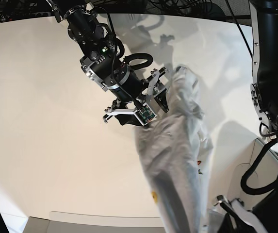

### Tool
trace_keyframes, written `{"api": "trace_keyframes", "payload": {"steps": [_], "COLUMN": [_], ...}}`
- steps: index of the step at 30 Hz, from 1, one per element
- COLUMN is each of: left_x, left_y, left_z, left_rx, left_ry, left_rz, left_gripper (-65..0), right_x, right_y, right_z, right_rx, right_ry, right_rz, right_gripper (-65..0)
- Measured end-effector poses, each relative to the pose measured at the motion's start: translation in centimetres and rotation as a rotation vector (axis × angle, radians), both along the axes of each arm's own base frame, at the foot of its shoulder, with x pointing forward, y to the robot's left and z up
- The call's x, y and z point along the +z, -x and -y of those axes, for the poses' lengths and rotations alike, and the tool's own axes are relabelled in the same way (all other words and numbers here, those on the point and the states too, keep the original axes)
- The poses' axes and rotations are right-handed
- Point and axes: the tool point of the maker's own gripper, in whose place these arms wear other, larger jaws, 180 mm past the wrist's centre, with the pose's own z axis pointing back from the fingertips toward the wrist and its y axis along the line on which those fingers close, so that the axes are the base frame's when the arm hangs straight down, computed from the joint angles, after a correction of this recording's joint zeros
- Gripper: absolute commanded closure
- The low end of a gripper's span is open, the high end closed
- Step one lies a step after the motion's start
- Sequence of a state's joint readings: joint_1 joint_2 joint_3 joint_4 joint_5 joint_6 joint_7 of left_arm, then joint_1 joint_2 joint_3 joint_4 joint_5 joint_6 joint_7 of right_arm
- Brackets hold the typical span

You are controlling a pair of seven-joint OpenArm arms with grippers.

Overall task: Layout the t-shirt on the table in an organized manner, then fold the t-shirt properly
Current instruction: 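Lift the shirt with both grippers, stretching it between them, then hold the shirt raised with both grippers and shake it out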

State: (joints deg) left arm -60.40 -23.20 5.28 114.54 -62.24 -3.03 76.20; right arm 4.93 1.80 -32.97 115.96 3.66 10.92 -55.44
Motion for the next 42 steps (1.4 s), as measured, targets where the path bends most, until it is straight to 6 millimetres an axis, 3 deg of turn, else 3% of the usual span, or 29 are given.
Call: {"api": "trace_keyframes", "payload": {"steps": [7, 10, 16, 18, 22, 24, 27, 36, 38, 42], "left_x": [-1.0, -2.3, -1.9, -1.4, -0.3, -0.6, -0.8, -1.3, -1.3, -1.3], "left_y": [-0.2, -1.4, -1.5, -1.3, -1.4, -1.4, -1.3, -1.5, -1.4, -1.3], "left_z": [1.2, 0.3, -0.4, -1.0, -3.1, -3.2, -2.8, -2.6, -2.5, -2.5], "left_rx": [-0.029, 0.05, 0.08, 0.08, 0.134, 0.138, 0.122, 0.12, 0.114, 0.118], "left_ry": [0.01, -0.009, -0.01, 0.017, 0.062, 0.052, 0.05, 0.052, 0.052, 0.051], "left_rz": [-0.023, -0.049, -0.031, -0.027, -0.001, -0.013, -0.024, -0.037, -0.034, -0.032], "left_gripper": [0.0, 0.0, 0.0, 0.0, 0.0, 0.0, 0.0, 0.0, 0.0, 0.0], "right_x": [1.2, 1.7, 1.8, 1.6, 1.2, 0.8, 0.7, 1.4, 0.7, -2.3], "right_y": [0.2, -0.1, -0.8, -1.2, -1.7, -2.0, -2.6, -2.1, -2.5, -3.2], "right_z": [-1.8, -1.8, -2.2, -2.3, -2.8, -2.8, -2.3, -5.7, -6.8, -8.2], "right_rx": [0.024, 0.024, 0.034, 0.033, 0.019, 0.005, -0.026, 0.032, 0.067, 0.112], "right_ry": [-0.046, -0.039, -0.028, -0.021, -0.027, 0.006, 0.05, 0.03, 0.069, 0.15], "right_rz": [0.009, 0.033, 0.038, 0.036, 0.016, 0.022, 0.046, 0.052, 0.053, 0.002], "right_gripper": [-36.4, -36.4, -34.7, -27.2, 0.0, 0.0, -9.6, -60.3, -65.0, -65.0]}}
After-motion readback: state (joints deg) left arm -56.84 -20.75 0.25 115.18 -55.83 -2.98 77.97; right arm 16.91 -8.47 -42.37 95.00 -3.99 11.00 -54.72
